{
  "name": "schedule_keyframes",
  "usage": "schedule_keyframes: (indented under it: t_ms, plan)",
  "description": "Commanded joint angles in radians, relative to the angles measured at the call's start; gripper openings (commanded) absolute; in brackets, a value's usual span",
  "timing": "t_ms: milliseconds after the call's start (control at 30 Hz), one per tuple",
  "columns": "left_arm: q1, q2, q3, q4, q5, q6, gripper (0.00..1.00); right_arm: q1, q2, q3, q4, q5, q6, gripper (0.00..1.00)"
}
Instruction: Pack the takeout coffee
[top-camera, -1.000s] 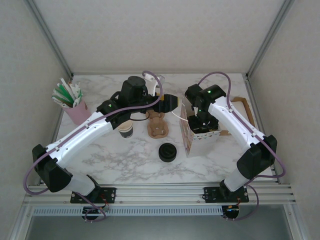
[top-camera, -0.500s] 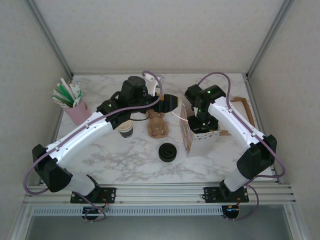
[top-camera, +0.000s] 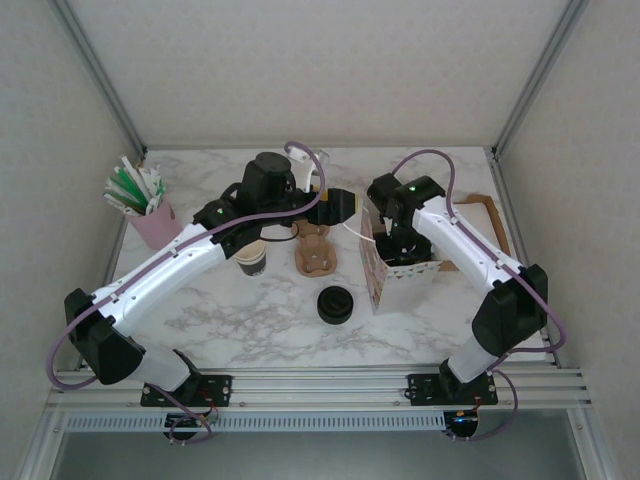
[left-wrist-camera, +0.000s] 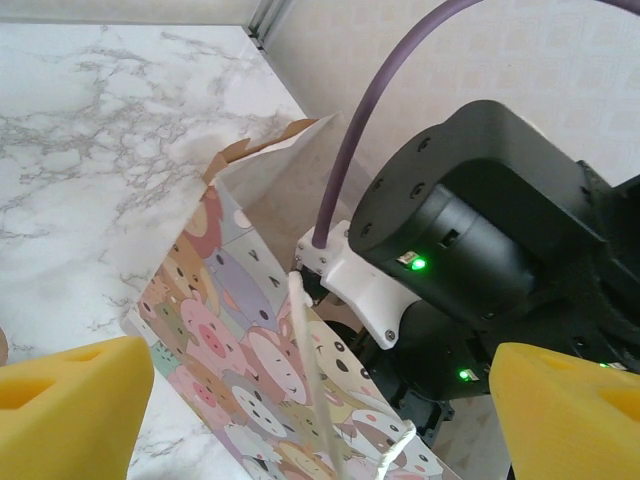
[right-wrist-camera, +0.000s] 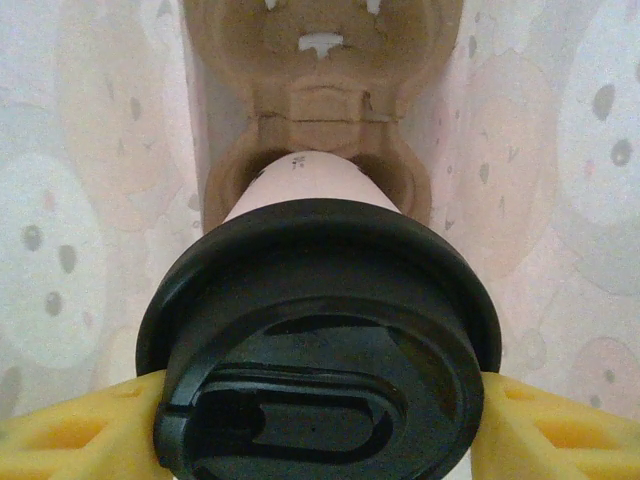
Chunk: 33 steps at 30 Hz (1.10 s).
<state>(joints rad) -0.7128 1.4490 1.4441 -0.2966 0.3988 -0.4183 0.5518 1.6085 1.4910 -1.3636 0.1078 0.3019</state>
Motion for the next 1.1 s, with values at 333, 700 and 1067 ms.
schedule_keyframes:
  t_ms: [333,700,1067]
  plan:
    - [-0.004,-0.006,0.007,0.015,-0.005,0.003,0.87,-0.012,0.015,-0.032,0.020,0.000,-0.008,0.67]
    - [-0.005,-0.004,0.005,0.020,-0.003,0.000,0.87,-0.012,0.013,-0.037,0.024,-0.003,-0.009,0.67]
    - [-0.004,-0.001,0.006,0.020,-0.002,-0.001,0.87,-0.013,0.010,-0.041,0.028,-0.005,-0.009,0.68]
